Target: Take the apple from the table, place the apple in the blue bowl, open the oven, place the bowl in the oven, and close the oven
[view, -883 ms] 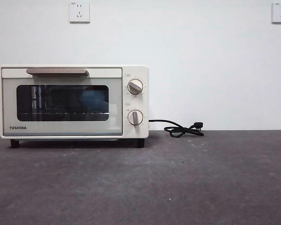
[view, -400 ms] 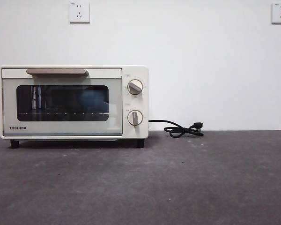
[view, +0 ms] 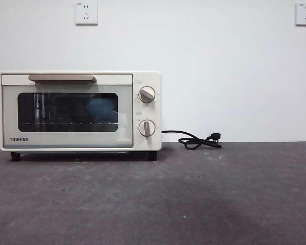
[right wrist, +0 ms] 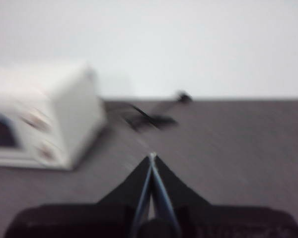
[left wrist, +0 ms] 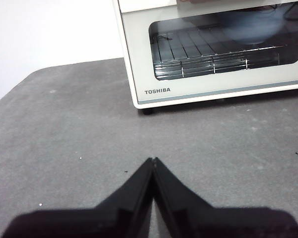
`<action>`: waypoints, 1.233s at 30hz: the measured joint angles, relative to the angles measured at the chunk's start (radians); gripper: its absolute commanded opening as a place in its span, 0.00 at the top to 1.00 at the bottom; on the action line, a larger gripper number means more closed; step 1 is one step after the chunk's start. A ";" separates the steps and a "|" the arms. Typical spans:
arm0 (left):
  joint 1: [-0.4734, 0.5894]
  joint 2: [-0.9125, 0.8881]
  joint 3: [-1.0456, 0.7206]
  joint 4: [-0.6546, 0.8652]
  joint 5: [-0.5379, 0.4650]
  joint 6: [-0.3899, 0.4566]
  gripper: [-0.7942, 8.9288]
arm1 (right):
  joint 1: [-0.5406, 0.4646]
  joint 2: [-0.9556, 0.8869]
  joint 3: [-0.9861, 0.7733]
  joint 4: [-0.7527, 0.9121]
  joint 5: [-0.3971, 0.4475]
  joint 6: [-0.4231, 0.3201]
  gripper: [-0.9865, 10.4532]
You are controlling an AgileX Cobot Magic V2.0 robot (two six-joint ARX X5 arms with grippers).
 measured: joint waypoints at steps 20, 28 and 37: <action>0.000 0.000 0.000 0.000 0.000 0.000 0.92 | -0.286 -0.358 -0.467 0.131 -0.145 -0.093 0.91; 0.000 0.000 0.000 0.000 0.000 0.000 0.92 | -0.287 -0.385 -0.495 0.079 -0.174 -0.093 0.91; 0.000 0.000 0.000 0.000 0.000 0.000 0.92 | -0.290 -0.386 -0.495 0.077 -0.170 -0.079 0.91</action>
